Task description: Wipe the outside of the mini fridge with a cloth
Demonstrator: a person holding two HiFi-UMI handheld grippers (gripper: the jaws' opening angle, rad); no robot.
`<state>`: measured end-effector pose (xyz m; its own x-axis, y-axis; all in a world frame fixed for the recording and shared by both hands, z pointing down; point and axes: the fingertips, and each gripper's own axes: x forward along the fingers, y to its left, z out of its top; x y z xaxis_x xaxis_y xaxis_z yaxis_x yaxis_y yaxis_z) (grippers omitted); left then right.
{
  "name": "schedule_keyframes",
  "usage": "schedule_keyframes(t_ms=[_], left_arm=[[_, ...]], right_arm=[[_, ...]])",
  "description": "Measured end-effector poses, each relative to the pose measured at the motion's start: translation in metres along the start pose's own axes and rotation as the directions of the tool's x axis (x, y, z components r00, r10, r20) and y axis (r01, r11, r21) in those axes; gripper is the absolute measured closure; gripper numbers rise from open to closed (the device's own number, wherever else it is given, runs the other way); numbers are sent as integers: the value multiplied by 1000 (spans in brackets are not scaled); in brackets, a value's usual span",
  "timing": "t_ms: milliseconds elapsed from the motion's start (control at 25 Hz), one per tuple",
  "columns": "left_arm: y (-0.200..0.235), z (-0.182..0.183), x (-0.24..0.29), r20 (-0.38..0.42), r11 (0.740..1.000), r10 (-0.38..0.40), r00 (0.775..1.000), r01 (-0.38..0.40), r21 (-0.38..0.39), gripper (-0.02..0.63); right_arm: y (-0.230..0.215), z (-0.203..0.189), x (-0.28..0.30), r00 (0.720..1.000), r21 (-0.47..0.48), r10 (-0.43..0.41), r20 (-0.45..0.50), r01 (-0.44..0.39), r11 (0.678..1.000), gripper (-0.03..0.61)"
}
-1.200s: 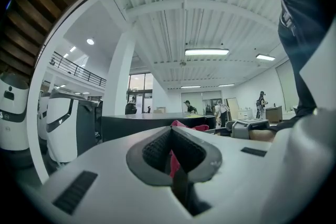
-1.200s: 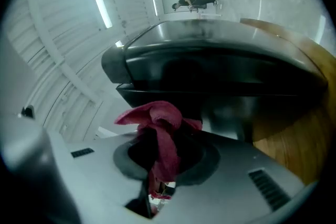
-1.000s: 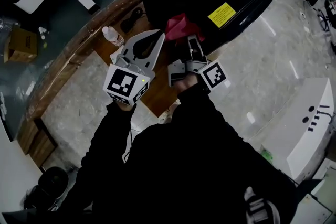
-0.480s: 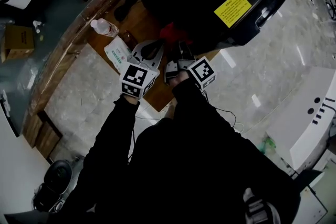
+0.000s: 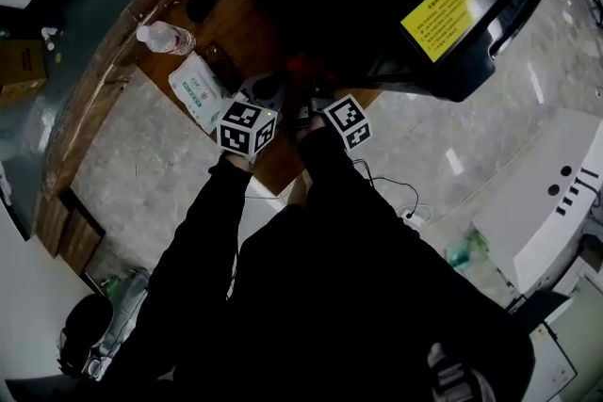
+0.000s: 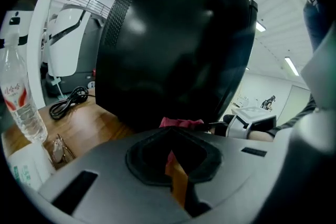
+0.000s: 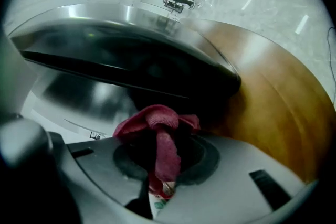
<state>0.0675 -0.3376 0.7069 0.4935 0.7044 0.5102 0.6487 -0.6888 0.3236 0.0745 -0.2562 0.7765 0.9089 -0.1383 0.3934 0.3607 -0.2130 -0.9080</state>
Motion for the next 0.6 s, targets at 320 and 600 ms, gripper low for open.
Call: schedule_keyframes(t_ms=[320,600], left_arm=[[-6,-19,-15,-24,1000,6,1000,-6,-3,607],[-39,12,-98,90,999,-10,996,7,32,607]], right_arm=[[-25,-4,-2,999,-65,-41,-12,40,997,505],[86,-14,-75,957,-432,166,-238,-257,864,503]])
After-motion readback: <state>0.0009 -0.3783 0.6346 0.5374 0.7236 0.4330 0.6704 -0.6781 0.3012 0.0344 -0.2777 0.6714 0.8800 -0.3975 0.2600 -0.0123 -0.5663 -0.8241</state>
